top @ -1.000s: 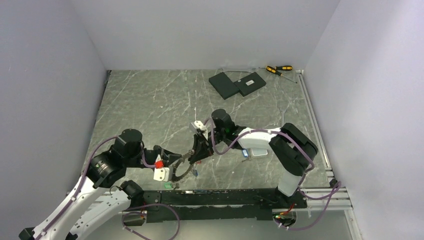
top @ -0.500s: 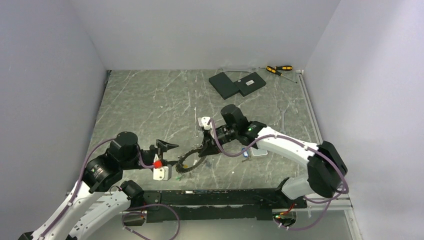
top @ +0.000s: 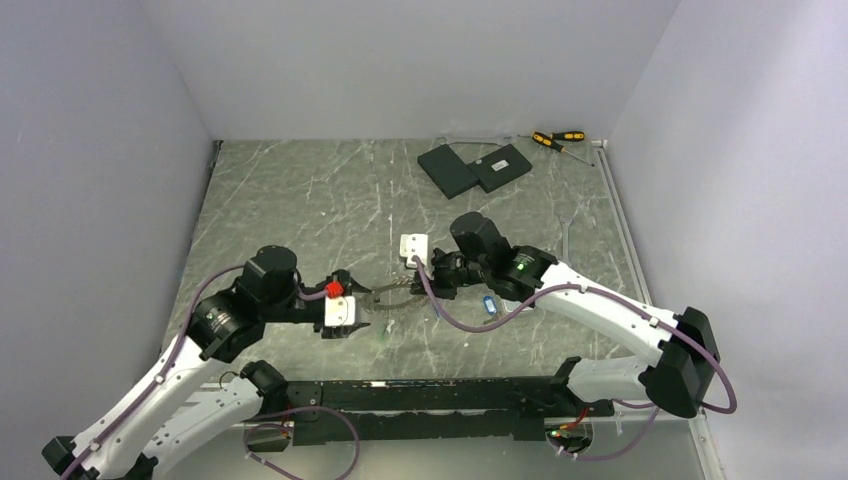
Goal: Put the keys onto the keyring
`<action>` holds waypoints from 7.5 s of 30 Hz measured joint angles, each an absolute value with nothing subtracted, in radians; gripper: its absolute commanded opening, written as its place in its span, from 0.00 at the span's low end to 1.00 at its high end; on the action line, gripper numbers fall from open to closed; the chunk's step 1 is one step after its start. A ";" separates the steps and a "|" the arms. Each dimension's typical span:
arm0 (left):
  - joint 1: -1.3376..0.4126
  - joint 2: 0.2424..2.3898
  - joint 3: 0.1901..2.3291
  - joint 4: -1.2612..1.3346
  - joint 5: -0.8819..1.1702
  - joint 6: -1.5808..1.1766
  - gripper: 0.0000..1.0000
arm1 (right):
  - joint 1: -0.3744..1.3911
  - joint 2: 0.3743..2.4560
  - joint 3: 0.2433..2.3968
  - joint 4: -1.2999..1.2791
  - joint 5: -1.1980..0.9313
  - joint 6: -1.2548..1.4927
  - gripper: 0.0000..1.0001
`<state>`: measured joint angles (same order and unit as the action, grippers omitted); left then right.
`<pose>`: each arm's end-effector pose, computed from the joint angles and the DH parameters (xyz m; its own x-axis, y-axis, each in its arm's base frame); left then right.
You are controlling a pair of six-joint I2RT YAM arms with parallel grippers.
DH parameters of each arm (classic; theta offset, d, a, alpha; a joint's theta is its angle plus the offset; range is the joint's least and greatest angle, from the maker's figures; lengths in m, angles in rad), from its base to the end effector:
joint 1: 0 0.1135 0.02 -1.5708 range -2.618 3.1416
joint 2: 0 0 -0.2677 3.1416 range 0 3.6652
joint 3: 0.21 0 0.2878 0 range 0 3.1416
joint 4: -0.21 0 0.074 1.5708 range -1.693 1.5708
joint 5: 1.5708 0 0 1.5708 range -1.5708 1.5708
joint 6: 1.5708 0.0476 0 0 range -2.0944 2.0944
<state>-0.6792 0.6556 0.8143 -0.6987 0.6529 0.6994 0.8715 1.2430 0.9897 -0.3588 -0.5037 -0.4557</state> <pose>0.1158 -0.1306 0.3229 0.2761 0.4343 -0.8574 0.9496 0.0146 0.3132 0.1858 0.2566 0.2880 0.0748 -0.5099 -0.8570 -0.9929 0.0412 -0.1112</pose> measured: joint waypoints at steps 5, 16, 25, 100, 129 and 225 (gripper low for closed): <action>-0.683 0.691 0.809 -0.567 0.639 0.606 0.58 | 0.898 1.243 0.997 -0.360 -0.413 -0.468 0.00; -0.683 0.842 0.745 -0.332 0.625 0.507 0.37 | 0.938 1.219 1.000 -0.371 -0.367 -0.480 0.00; -0.689 0.874 0.728 -0.235 0.636 0.477 0.00 | 0.943 1.157 0.999 -0.371 -0.342 -0.486 0.44; -0.684 0.599 0.445 0.210 0.778 0.327 0.00 | 0.947 0.857 0.841 -0.135 -0.536 -0.368 0.49; -0.681 0.560 0.451 0.198 0.786 0.308 0.00 | 0.945 0.795 0.885 -0.244 -0.420 -0.443 0.56; -0.674 0.488 0.622 -0.004 0.635 0.110 0.48 | 0.952 0.917 0.803 0.046 -0.479 -0.236 0.00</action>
